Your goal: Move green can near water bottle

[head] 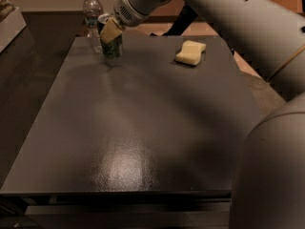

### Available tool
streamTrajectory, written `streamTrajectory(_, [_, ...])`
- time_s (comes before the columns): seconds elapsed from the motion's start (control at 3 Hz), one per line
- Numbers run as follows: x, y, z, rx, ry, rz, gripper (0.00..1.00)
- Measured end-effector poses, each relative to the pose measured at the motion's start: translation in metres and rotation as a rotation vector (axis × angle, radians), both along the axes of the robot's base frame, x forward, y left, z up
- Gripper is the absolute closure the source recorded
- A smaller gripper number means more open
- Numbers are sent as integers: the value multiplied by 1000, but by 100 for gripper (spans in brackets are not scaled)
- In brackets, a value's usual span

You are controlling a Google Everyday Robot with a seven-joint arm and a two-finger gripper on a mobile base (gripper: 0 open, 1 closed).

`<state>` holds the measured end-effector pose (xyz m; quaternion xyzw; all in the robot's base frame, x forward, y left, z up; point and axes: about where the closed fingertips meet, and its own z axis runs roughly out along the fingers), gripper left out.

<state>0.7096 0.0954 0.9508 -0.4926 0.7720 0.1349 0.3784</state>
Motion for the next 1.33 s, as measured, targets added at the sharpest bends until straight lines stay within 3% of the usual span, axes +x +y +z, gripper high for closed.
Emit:
streamTrajectory(0.33, [20, 14, -8, -33, 5, 2, 100])
streamTrajectory(0.67, [32, 24, -18, -61, 25, 21, 82])
streamTrajectory(1.33, [49, 24, -42, -90, 88, 28, 36])
